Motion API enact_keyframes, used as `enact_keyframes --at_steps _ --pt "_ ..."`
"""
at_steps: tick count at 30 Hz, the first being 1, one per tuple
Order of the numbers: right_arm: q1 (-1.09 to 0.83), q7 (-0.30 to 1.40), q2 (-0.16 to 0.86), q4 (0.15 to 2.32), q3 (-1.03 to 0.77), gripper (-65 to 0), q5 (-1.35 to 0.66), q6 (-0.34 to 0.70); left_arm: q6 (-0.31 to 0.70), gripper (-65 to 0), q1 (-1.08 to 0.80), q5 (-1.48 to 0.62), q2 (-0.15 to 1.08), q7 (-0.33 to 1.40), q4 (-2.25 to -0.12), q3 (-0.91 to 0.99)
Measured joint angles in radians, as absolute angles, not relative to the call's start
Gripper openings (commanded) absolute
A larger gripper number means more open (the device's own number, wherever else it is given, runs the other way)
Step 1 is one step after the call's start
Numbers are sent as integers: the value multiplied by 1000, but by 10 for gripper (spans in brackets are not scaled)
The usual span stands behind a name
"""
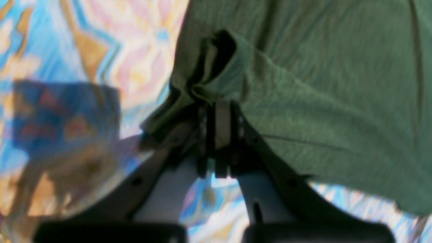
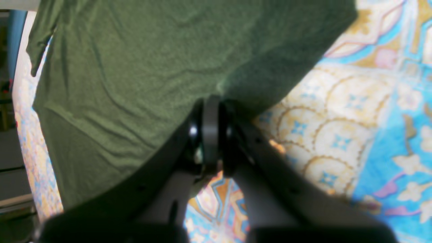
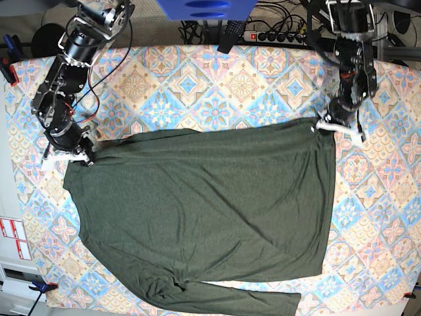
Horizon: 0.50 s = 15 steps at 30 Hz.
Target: Fold the T-shirt properly
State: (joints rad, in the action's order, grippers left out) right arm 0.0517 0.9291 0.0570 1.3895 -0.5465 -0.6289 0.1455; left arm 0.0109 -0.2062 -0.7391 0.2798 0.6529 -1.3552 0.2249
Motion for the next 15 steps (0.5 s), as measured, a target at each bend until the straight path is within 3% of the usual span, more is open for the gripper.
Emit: enact_keyframes --at_steps 5,7,10,15 --pt "12 933 60 1400 -545 -650 -625 145 4 -646 -213 -734 283 667 -1372 226" --pt "6 936 56 1399 -545 -650 -625 145 0 -605 -211 -735 281 669 -1372 233" --pt "18 932 56 1399 -545 -650 -627 146 7 -483 -217 -739 280 670 -1372 249" --pt "15 930 56 1399 -543 -650 -629 145 16 -210 -214 -741 281 662 -1377 249"
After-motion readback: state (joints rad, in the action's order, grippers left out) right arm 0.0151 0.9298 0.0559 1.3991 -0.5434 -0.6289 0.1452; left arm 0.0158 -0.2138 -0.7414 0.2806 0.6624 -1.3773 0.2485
